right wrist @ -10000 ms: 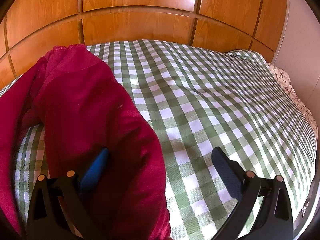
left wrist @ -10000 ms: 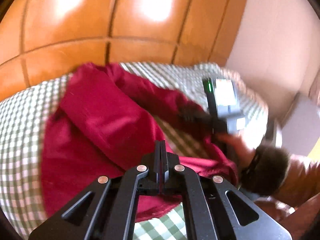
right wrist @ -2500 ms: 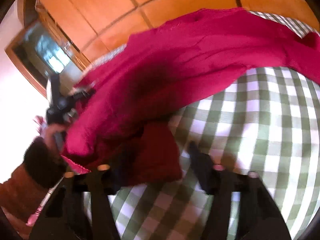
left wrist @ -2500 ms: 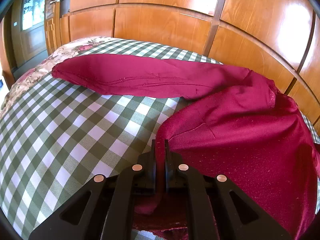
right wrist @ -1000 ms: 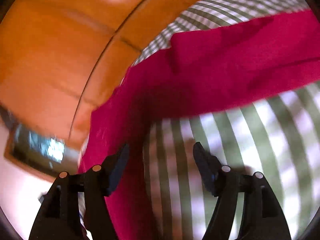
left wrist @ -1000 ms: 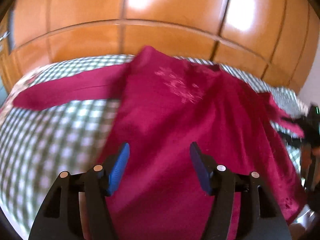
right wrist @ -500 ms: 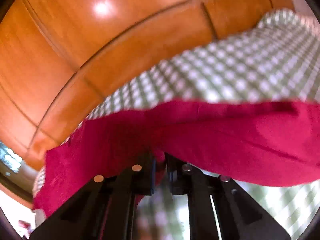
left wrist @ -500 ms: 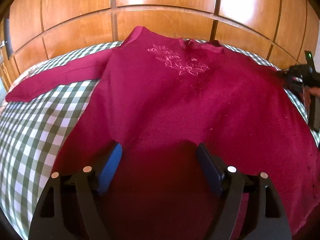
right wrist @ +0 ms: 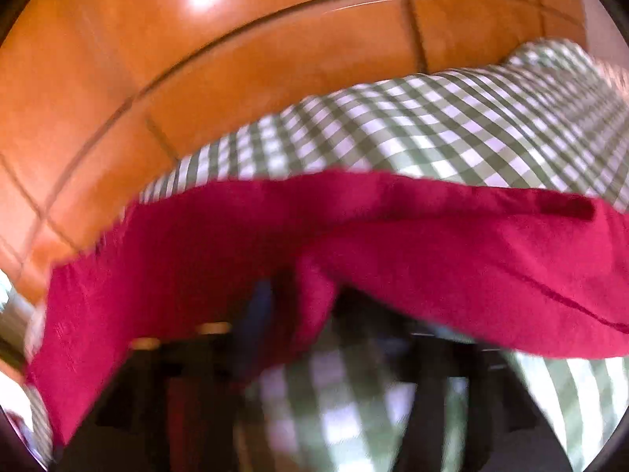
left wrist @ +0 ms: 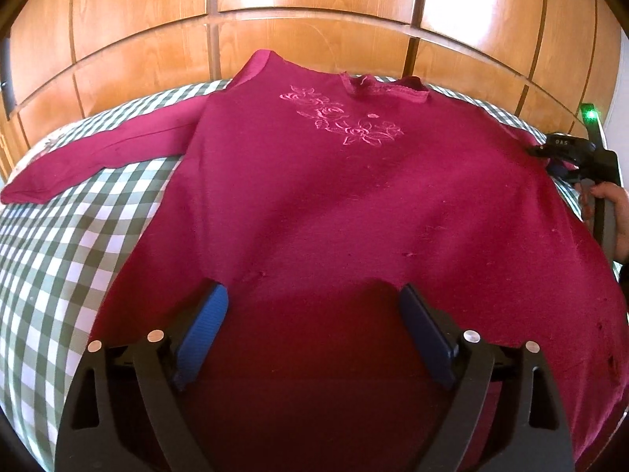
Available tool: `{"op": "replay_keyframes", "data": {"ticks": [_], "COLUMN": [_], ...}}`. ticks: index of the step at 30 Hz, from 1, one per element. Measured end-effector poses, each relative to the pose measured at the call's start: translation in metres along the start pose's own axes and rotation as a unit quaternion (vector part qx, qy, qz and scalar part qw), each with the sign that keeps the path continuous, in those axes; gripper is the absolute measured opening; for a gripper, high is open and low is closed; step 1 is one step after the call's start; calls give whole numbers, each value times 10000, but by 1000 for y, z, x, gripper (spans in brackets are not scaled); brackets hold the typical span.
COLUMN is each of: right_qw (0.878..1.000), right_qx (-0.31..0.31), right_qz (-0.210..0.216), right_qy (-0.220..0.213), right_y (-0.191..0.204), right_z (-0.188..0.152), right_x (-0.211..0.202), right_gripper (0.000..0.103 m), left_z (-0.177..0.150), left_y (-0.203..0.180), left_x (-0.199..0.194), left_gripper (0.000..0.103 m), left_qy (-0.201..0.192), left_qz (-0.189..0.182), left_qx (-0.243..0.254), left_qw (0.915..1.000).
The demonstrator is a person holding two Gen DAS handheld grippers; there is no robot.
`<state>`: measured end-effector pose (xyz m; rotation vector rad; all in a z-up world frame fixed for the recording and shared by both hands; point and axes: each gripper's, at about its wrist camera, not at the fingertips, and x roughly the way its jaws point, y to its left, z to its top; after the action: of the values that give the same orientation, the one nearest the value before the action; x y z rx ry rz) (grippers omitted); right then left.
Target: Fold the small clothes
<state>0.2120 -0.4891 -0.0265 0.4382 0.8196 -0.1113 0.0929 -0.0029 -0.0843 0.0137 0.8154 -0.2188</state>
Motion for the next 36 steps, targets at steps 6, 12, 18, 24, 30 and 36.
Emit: {"op": "replay_keyframes", "data": {"ticks": [6, 12, 18, 24, 30, 36], "right_qw": [9942, 9871, 9713, 9703, 9719, 9699], "right_qx": [-770, -1388, -2229, -2258, -2201, -2256], "right_qz": [-685, -608, -822, -867, -831, -919], "right_qy": [-302, -510, -91, 10, 19, -18], "right_y": [63, 122, 148, 150, 148, 149], "right_z": [-24, -53, -88, -95, -97, -95], "right_x": [-43, -55, -19, -13, -10, -8], "right_gripper": [99, 101, 101, 101, 101, 101], "left_z": [-1, 0, 15, 41, 45, 37], "left_y": [0, -4, 16, 82, 202, 278], "left_x": [-1, -9, -51, -78, -44, -20], "left_gripper": [88, 96, 96, 96, 76, 63], "left_qy": [-22, 49, -185, -958, -777, -873], "left_qz": [-11, 68, -722, -219, 157, 299], "left_qx": [-13, 11, -384, -1044, -3167, -4734], "left_qw": [10000, 10000, 9965, 9897, 9452, 8760]}}
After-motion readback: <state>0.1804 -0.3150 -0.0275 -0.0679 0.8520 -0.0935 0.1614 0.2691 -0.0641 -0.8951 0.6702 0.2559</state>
